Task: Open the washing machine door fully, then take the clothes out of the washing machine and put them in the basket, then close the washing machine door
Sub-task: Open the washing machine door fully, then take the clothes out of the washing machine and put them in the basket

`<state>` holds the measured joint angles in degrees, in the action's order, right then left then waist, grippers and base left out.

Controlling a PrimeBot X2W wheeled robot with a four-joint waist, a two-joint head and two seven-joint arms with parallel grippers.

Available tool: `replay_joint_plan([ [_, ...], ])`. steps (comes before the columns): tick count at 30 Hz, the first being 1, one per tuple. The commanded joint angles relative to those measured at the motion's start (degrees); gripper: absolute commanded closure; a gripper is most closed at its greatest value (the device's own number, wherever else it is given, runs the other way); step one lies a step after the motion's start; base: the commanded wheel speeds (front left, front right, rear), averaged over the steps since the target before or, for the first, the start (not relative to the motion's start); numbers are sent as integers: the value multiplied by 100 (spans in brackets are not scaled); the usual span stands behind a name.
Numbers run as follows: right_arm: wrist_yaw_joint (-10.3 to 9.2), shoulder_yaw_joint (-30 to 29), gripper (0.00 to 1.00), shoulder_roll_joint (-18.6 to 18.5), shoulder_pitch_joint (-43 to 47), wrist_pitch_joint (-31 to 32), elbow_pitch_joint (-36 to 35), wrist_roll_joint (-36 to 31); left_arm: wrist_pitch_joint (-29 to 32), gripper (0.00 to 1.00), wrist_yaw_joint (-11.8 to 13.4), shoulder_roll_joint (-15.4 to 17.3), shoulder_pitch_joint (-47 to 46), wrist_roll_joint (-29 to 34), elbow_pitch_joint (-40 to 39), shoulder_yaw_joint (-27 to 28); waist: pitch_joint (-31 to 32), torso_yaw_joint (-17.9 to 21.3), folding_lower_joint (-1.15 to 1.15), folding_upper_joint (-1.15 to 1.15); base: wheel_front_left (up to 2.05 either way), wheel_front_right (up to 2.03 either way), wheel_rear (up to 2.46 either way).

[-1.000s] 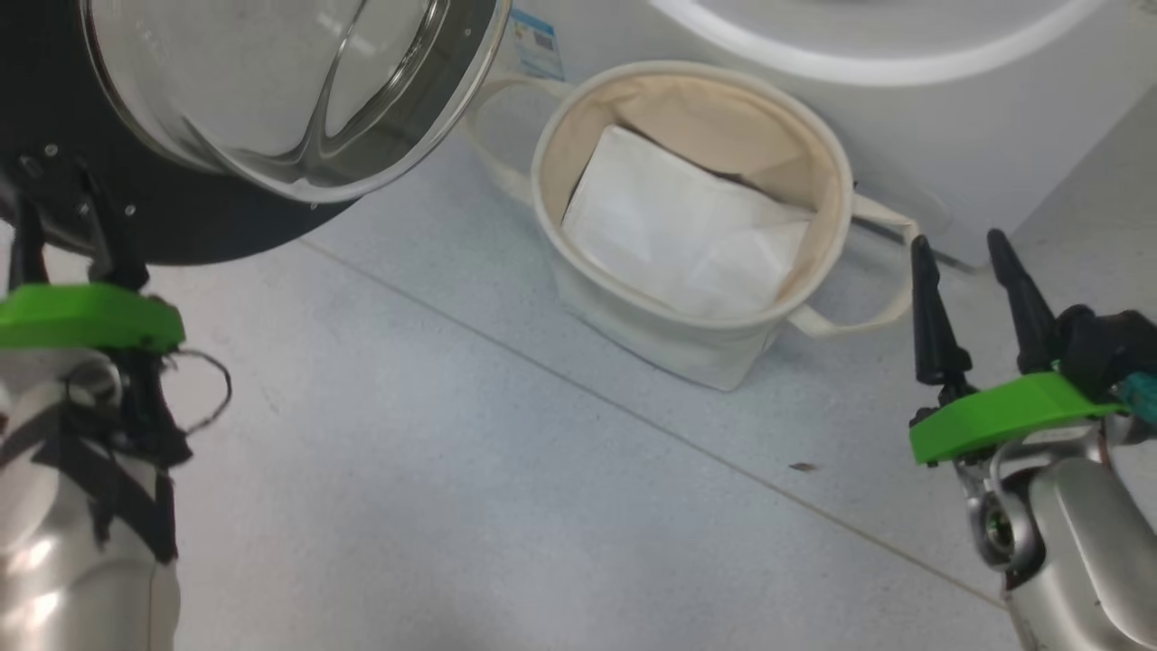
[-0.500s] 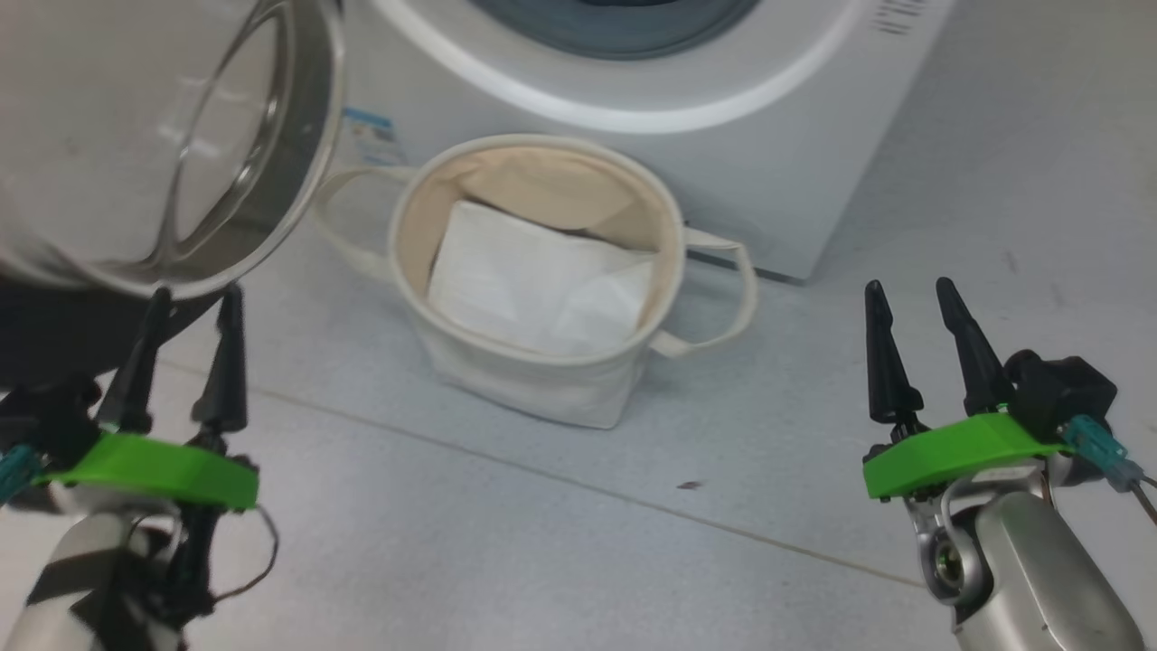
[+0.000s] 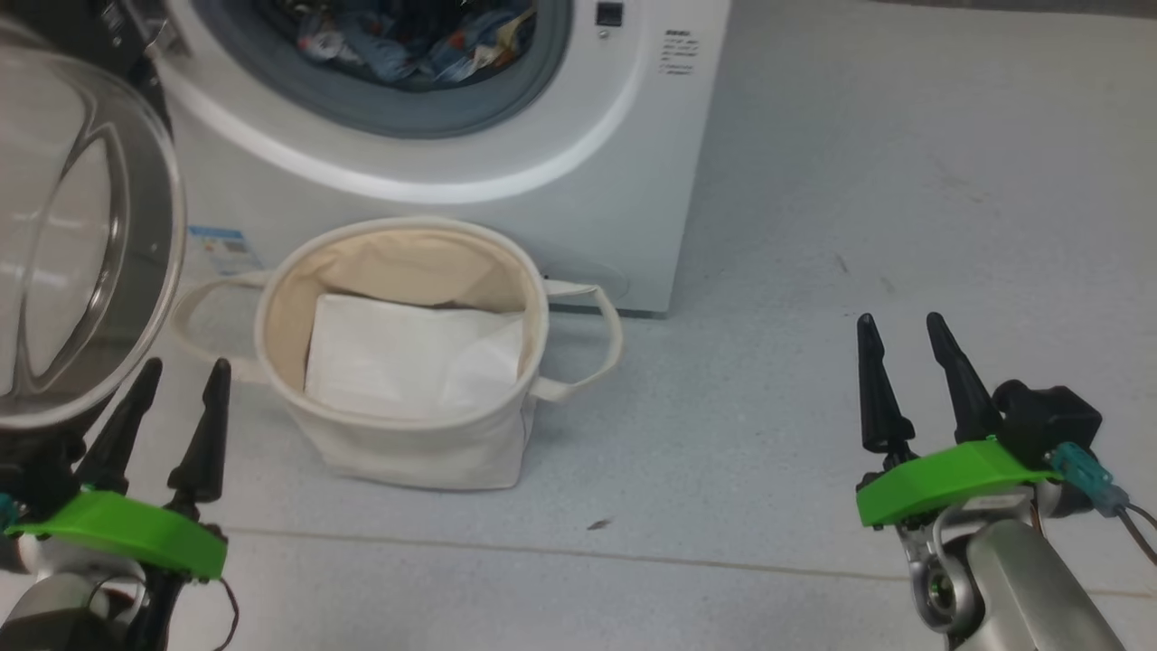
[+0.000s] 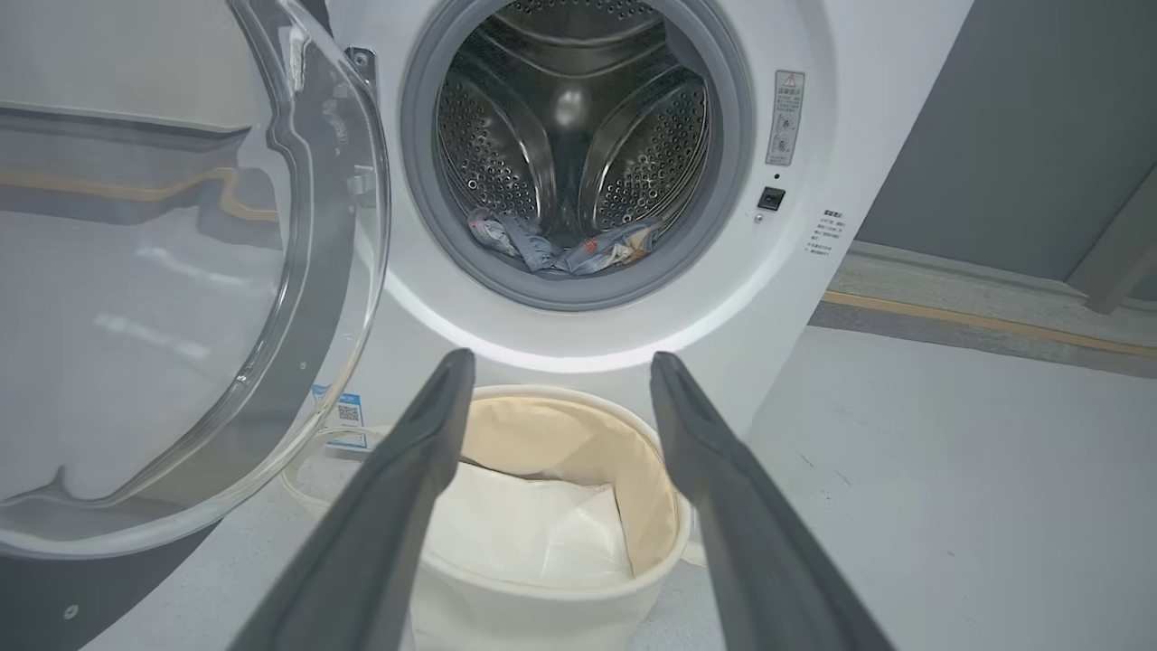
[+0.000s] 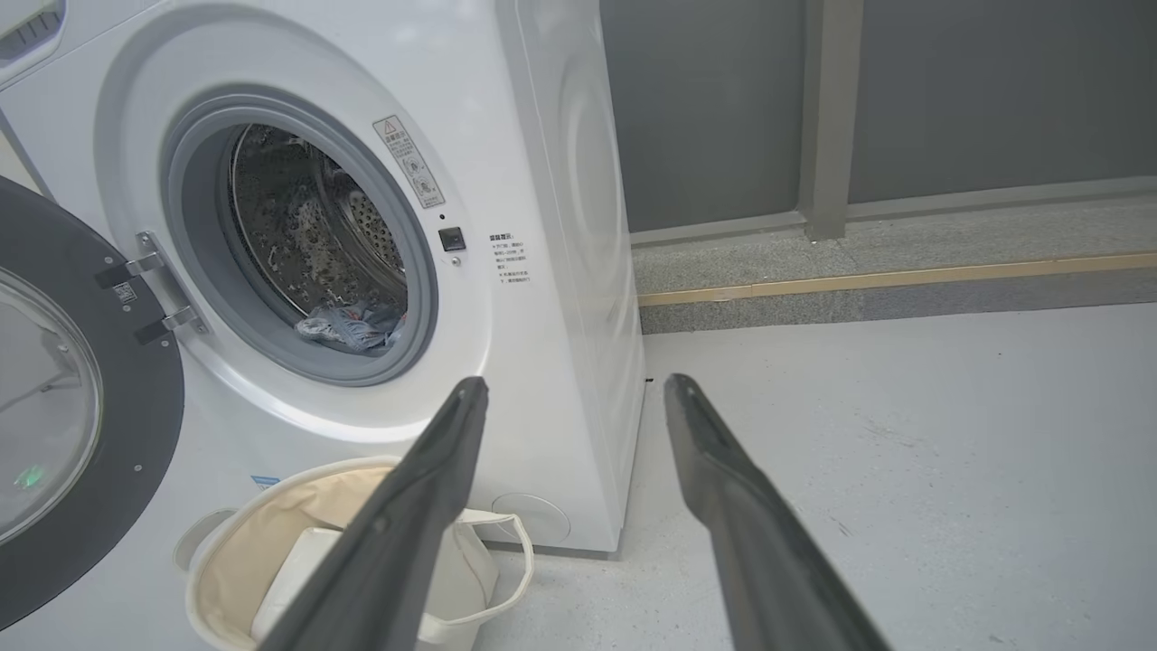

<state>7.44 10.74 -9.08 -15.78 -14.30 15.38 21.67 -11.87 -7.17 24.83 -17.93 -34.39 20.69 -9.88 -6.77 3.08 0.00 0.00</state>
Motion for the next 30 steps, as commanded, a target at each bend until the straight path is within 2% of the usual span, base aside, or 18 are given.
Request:
replay_joint_plan([
  [1, 5, 95, 0, 51, 20, -69, -191, -39, -41, 0, -30, 319, -134, -42, -118, 296, 146, 158, 0, 0, 0, 0, 0],
  [12, 5, 146, 0, 94, 173, -69, -173, -65, -141, 0, -14, 514, 95, -217, 102, 464, 404, 429, 0, 0, 0, 0, 0],
  [30, 5, 87, 0, 81, 222, -70, -81, -54, -281, 0, -30, 621, 119, -239, 141, 4, 545, 383, 0, 0, 0, 0, 0],
])
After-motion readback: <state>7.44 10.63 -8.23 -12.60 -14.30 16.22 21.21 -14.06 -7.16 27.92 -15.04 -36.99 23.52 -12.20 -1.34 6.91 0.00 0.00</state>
